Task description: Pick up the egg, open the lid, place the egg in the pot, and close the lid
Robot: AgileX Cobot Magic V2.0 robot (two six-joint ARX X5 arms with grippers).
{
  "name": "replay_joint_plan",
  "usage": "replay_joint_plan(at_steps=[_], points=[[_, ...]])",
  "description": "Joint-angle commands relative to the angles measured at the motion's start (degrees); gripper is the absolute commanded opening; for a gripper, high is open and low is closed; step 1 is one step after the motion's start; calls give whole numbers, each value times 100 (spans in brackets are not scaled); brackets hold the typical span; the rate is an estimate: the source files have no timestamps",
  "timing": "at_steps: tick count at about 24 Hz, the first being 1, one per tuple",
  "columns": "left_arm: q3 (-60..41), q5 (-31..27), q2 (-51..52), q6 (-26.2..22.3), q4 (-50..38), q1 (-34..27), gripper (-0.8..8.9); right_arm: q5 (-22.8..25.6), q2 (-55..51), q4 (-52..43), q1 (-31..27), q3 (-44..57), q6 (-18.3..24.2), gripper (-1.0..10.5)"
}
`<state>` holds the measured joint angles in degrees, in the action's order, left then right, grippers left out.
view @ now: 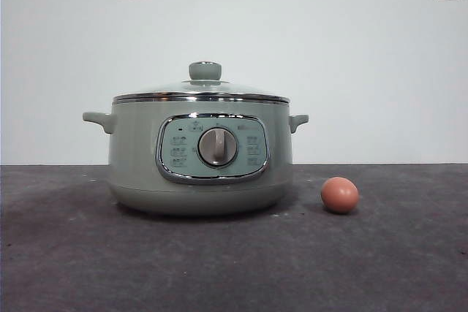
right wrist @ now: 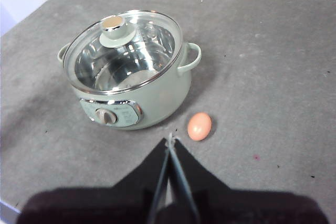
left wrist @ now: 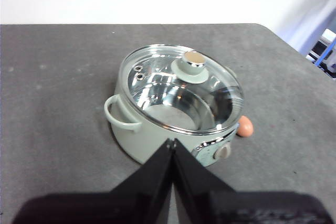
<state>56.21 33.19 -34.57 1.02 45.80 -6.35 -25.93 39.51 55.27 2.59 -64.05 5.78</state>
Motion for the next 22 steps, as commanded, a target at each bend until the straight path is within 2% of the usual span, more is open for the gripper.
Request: replay_joint_plan(at_steps=[1, 7, 9, 10, 12, 13, 22], points=[[138, 31, -79, -129, 103, 37, -7, -28, 76, 177, 2, -133, 216, -11], [267, 111, -166, -127, 164, 133, 2, -28, 149, 260, 2, -179, 214, 11], [306, 269, -201, -122, 184, 142, 59, -28, 153, 262, 2, -181, 210, 119], [332, 385, -225, -120, 195, 142, 201, -28, 157, 262, 2, -181, 190, 272], [356, 476, -258, -109, 197, 142, 593, -28, 160, 271, 2, -181, 168, 548], [358, 476, -269, -107, 205, 142, 680, -28, 160, 271, 2, -181, 166, 615], [422, 494, -667, -107, -46, 376, 680, -33, 243, 302, 2, -181, 151, 618]])
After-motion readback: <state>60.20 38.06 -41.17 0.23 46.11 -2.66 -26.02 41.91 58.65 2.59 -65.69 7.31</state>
